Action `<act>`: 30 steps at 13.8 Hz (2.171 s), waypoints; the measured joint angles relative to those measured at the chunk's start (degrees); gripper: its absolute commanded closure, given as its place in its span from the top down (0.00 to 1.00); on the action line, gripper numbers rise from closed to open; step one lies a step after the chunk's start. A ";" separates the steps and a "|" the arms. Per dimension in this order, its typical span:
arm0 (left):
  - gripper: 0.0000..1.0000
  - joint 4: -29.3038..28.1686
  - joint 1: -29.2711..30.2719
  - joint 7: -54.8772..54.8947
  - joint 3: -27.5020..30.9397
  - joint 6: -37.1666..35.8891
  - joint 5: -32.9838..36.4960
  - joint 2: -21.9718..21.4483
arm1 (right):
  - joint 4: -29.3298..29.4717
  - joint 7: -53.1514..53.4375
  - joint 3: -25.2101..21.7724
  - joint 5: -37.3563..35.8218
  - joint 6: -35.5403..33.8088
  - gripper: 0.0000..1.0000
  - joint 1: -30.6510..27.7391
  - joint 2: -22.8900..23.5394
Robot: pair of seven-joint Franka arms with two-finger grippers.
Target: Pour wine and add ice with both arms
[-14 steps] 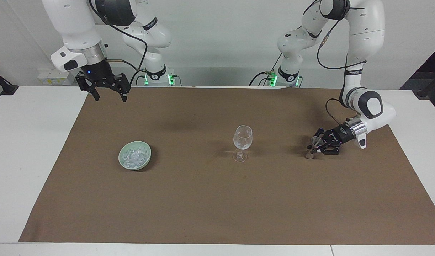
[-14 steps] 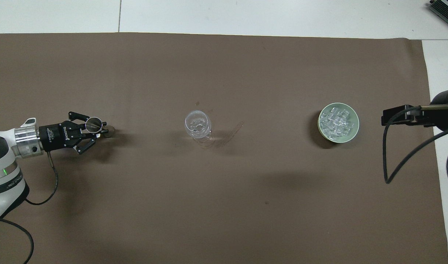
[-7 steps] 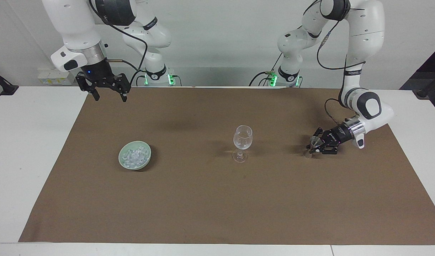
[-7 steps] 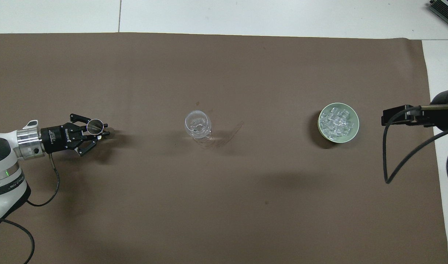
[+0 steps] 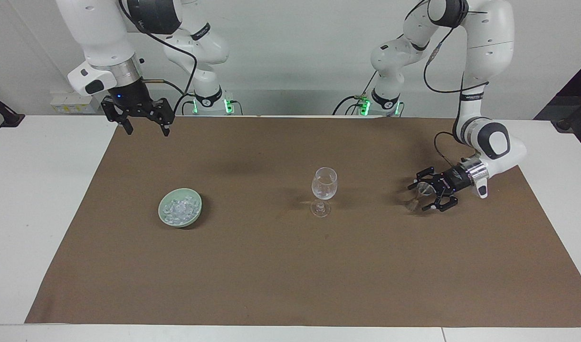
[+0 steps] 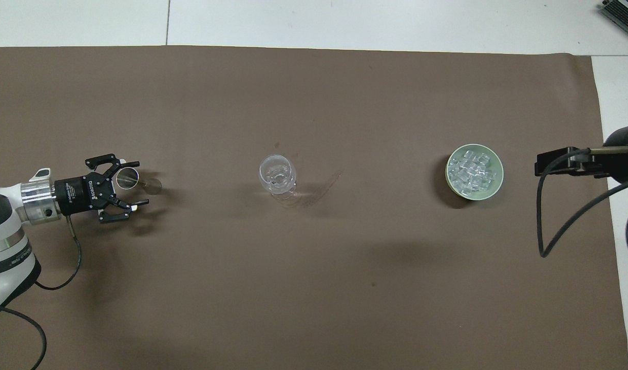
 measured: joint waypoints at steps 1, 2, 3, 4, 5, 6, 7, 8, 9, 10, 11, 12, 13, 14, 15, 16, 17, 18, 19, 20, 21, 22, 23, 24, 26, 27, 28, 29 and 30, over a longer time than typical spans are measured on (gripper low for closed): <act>1.00 0.03 0.91 0.78 0.01 -0.62 0.29 0.00 | 0.00 0.00 0.00 0.00 0.00 1.00 0.00 0.00; 1.00 0.12 1.96 1.81 0.03 -1.28 1.06 -0.02 | 0.00 0.00 0.00 0.00 0.00 1.00 0.00 0.00; 1.00 0.30 3.07 2.83 0.06 -1.86 2.48 -0.08 | 0.00 0.00 0.00 0.00 0.00 1.00 0.00 0.00; 1.00 0.69 3.90 3.60 0.06 -2.26 4.51 -0.28 | 0.00 0.00 0.00 0.00 0.00 1.00 0.00 0.00; 1.00 1.35 4.32 4.27 0.07 -2.45 6.91 -0.69 | 0.00 0.00 0.00 0.00 0.00 1.00 0.00 0.00; 1.00 2.18 4.43 4.95 0.07 -2.45 9.23 -1.40 | 0.00 0.00 0.00 0.00 0.00 1.00 0.00 0.00; 1.00 2.97 4.43 5.36 0.03 -2.46 11.07 -2.42 | 0.00 0.00 0.00 0.00 0.00 1.00 0.00 0.00; 1.00 3.72 4.43 5.80 -0.06 -2.45 12.94 -3.62 | 0.00 0.00 0.00 0.00 0.00 1.00 0.00 0.00; 1.00 4.46 4.41 6.25 -0.15 -2.45 15.13 -4.92 | 0.00 0.00 0.00 0.00 0.00 1.00 0.00 0.00; 1.00 5.28 4.33 6.51 -0.21 -2.45 17.54 -6.12 | 0.00 0.00 0.00 0.00 0.00 1.00 0.00 0.00; 1.00 6.17 4.21 6.66 -0.25 -2.43 19.95 -7.25 | 0.00 0.00 0.00 0.00 0.00 1.00 0.00 0.00; 1.00 7.10 4.16 6.89 -0.34 -2.43 22.21 -8.27 | 0.00 0.00 0.00 0.00 0.00 1.00 0.00 0.00; 1.00 8.03 4.13 7.65 -0.44 -2.41 24.32 -9.14 | 0.00 0.00 0.00 0.00 0.00 1.00 0.00 0.00; 1.00 8.85 4.08 8.98 -0.51 -2.31 26.10 -9.84 | 0.00 0.00 0.00 0.00 0.00 1.00 0.00 0.00; 1.00 9.75 4.02 10.36 -0.59 -2.09 27.99 -10.40 | 0.00 0.00 0.00 0.00 0.00 1.00 0.00 0.00; 1.00 10.83 3.91 11.45 -0.70 -1.67 30.68 -10.88 | 0.00 0.00 0.00 0.00 0.00 1.00 0.00 0.00; 1.00 12.07 3.53 12.17 -0.83 -1.24 34.20 -11.24 | 0.00 0.00 0.00 0.00 0.00 1.00 0.00 0.00; 1.00 13.02 2.76 12.52 -0.97 -0.50 37.45 -11.61 | 0.00 0.00 0.00 0.00 0.00 1.00 0.00 0.00; 1.00 13.83 1.61 12.90 -1.06 0.73 41.12 -12.29 | 0.00 0.00 0.00 0.00 0.00 1.00 0.00 0.00; 1.00 14.49 0.62 13.72 -1.22 1.72 44.29 -13.19 | 0.00 0.00 0.00 0.00 0.00 1.00 0.00 0.00; 1.00 15.19 0.05 15.62 -1.33 1.95 47.11 -14.08 | 0.00 0.00 0.00 0.00 0.00 1.00 0.00 0.00; 1.00 15.96 -0.21 18.96 -1.41 1.97 49.92 -14.79 | 0.00 0.00 0.00 0.00 0.00 1.00 0.00 0.00; 1.00 16.81 -0.44 22.88 -1.41 1.97 52.53 -15.35 | 0.00 0.00 0.00 0.00 0.00 1.00 0.00 0.00; 1.00 17.56 -0.52 26.53 -1.41 1.95 54.94 -15.63 | 0.00 0.00 0.00 0.00 0.00 1.00 0.00 0.00; 1.00 18.22 -0.55 34.13 -1.44 1.43 59.41 -16.00 | 0.00 0.00 0.00 0.00 0.00 1.00 0.00 0.00; 1.00 18.23 -0.62 38.42 -1.48 0.79 60.67 -16.33 | 0.00 0.00 0.00 0.00 0.00 1.00 0.00 0.00; 1.00 18.23 -0.79 41.73 -1.50 0.01 61.42 -16.79 | 0.00 0.00 0.00 0.00 0.00 1.00 0.00 0.00; 1.00 18.23 -1.41 44.42 -1.50 -1.57 62.48 -17.42 | 0.00 0.00 0.00 0.00 0.00 1.00 0.00 0.00; 1.00 18.23 -2.80 45.99 -1.52 -3.07 64.01 -17.98 | 0.00 0.00 0.00 0.00 0.00 1.00 0.00 0.00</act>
